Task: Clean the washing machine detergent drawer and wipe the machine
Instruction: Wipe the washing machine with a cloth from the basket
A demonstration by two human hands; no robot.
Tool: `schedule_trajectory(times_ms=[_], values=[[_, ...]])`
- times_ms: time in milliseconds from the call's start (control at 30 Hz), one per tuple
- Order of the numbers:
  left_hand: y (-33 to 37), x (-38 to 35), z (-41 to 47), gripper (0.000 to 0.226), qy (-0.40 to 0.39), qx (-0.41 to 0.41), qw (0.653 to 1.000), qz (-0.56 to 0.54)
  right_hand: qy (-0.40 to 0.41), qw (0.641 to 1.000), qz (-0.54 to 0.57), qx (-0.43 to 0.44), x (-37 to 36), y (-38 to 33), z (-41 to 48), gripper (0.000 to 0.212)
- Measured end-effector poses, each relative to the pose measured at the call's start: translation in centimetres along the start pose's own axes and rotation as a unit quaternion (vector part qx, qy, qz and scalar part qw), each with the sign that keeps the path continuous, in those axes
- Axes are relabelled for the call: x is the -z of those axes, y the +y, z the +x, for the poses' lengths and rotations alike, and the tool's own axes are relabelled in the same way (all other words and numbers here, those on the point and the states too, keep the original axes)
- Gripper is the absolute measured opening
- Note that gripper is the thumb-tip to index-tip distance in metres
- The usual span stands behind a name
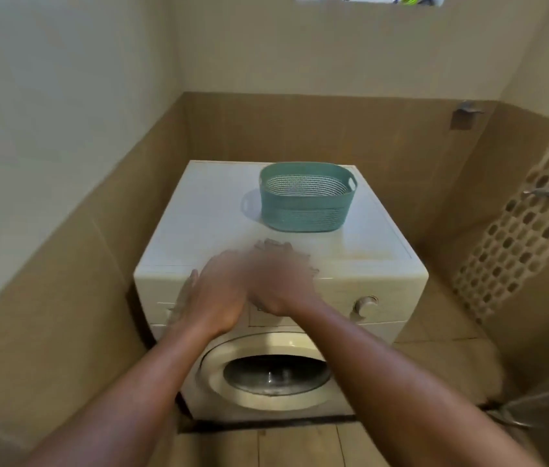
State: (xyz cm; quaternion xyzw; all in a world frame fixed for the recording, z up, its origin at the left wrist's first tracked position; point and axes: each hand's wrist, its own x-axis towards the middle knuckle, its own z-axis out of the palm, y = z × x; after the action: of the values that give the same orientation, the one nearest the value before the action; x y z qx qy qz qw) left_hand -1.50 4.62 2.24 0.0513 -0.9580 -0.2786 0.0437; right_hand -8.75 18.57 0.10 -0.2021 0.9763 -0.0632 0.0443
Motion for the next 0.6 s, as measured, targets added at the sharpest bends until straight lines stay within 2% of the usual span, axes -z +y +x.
schedule_trajectory(times_ms=[133,233,367,600], values=[[0.1,3.3,-2.6,0.063,-0.049,0.072,0.996,-0.006,-0.058,0.997,0.012,-0.045,1.6,3.0,-1.3,0.068],[-0.4,3.9,-3.7,0.065,-0.054,0.112,0.992,-0.025,-0.102,0.994,-0.01,-0.038,2.0,2.8,-1.5,0.071],[-1.9,4.6,-3.3,0.067,-0.052,0.151,0.986,-0.056,-0.13,0.991,-0.02,-0.002,2.3,-0.7,0.7,0.072],[-7.4,7.2,1.6,0.064,0.0,0.196,0.979,-0.061,-0.137,0.99,-0.001,0.037,1.4,-8.6,7.5,0.073]])
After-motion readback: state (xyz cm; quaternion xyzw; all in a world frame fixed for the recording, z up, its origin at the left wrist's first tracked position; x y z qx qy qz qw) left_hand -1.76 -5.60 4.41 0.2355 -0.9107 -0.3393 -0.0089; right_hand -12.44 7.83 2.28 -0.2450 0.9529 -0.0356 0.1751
